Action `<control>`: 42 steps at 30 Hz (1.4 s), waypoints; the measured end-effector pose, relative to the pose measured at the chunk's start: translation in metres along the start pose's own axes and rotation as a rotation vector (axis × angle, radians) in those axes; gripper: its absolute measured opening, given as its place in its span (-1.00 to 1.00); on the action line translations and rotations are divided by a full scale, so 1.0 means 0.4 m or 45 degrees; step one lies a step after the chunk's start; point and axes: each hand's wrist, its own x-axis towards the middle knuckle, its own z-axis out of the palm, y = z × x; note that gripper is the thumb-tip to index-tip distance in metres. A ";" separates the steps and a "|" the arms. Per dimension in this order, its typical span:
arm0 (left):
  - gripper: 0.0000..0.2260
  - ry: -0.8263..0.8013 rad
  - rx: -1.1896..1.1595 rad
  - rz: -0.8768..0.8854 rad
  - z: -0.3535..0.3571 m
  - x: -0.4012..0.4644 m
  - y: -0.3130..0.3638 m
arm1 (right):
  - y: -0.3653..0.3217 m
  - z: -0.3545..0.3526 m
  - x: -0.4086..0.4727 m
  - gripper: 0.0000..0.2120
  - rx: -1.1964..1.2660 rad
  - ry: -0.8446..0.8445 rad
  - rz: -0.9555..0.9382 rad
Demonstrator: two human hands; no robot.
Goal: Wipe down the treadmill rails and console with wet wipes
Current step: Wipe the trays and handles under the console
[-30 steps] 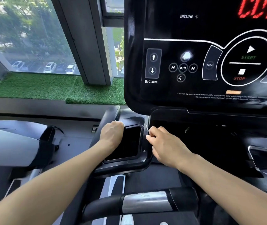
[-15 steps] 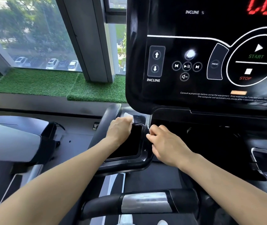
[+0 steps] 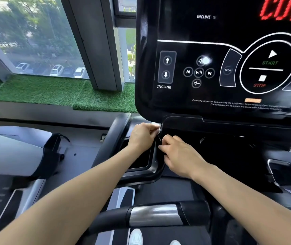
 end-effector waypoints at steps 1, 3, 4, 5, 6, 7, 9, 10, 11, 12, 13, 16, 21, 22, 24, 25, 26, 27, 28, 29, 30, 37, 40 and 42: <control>-0.83 -0.010 -0.026 -0.002 -0.003 -0.011 -0.004 | 0.001 -0.001 -0.002 -0.71 0.012 -0.004 0.000; -0.83 -0.040 -0.079 0.001 -0.006 -0.039 -0.009 | 0.004 -0.005 -0.005 -0.70 0.033 -0.022 0.000; -0.84 -0.060 -0.098 0.010 -0.004 -0.053 -0.014 | 0.006 -0.007 -0.005 -0.70 0.042 -0.031 0.002; -0.87 -0.079 -0.106 0.028 -0.003 -0.068 -0.017 | 0.007 -0.009 -0.006 -0.70 0.050 -0.038 0.005; -0.90 -0.096 -0.107 0.051 -0.005 -0.082 -0.022 | 0.008 -0.011 -0.006 -0.70 0.056 -0.045 0.009; -0.92 -0.102 -0.111 0.072 -0.008 -0.098 -0.025 | 0.009 -0.012 -0.006 -0.71 0.062 -0.052 0.015; -0.93 -0.115 -0.101 0.093 -0.019 -0.134 -0.034 | 0.012 -0.014 -0.006 -0.71 0.077 -0.068 0.027; -0.91 -0.135 -0.072 0.117 -0.024 -0.155 -0.036 | 0.014 -0.015 -0.007 -0.70 0.089 -0.076 0.035; -0.89 -0.169 -0.047 0.149 -0.028 -0.177 -0.040 | 0.016 -0.016 -0.008 -0.69 0.101 -0.086 0.042; -0.87 -0.212 -0.034 0.171 -0.033 -0.198 -0.044 | 0.018 -0.017 -0.008 -0.68 0.112 -0.093 0.047; -0.87 -0.255 -0.038 0.181 -0.040 -0.217 -0.046 | 0.019 -0.018 -0.008 -0.67 0.123 -0.099 0.054; -0.90 -0.280 -0.044 0.173 -0.054 -0.240 -0.044 | 0.019 -0.021 -0.008 -0.65 0.139 -0.103 0.066; -0.90 -0.104 0.005 0.059 -0.045 -0.211 -0.001 | 0.019 -0.020 -0.002 -0.67 0.137 -0.092 0.072; -0.91 -0.090 -0.015 0.016 -0.041 -0.211 0.000 | 0.020 -0.019 -0.001 -0.67 0.137 -0.089 0.073; -0.93 -0.099 -0.049 -0.023 -0.040 -0.223 -0.001 | 0.022 -0.016 0.004 -0.67 0.138 -0.082 0.076; -0.93 -0.118 -0.044 -0.011 -0.041 -0.235 -0.004 | 0.023 -0.016 0.005 -0.67 0.144 -0.079 0.080; -0.94 -0.142 -0.034 0.006 -0.044 -0.248 -0.008 | 0.023 -0.016 0.008 -0.67 0.148 -0.074 0.083; -0.94 -0.164 -0.031 0.021 -0.048 -0.261 -0.014 | 0.022 -0.017 0.009 -0.68 0.145 -0.072 0.081; -0.94 -0.181 -0.022 0.034 -0.054 -0.272 -0.019 | 0.021 -0.017 0.010 -0.68 0.137 -0.072 0.075; -0.93 -0.200 0.006 0.049 -0.060 -0.277 -0.027 | 0.019 -0.017 0.010 -0.68 0.126 -0.072 0.069; -0.91 -0.220 0.046 0.071 -0.065 -0.280 -0.033 | 0.019 -0.017 0.010 -0.69 0.120 -0.073 0.066; -0.96 -0.087 0.041 0.043 -0.040 -0.277 0.002 | 0.022 -0.016 0.016 -0.69 0.159 -0.044 0.080; -0.97 -0.093 0.082 0.160 -0.040 -0.290 -0.009 | 0.024 -0.012 0.018 -0.69 0.168 -0.044 0.086; -0.98 -0.124 0.095 0.255 -0.053 -0.305 -0.033 | 0.026 -0.010 0.016 -0.69 0.179 -0.048 0.090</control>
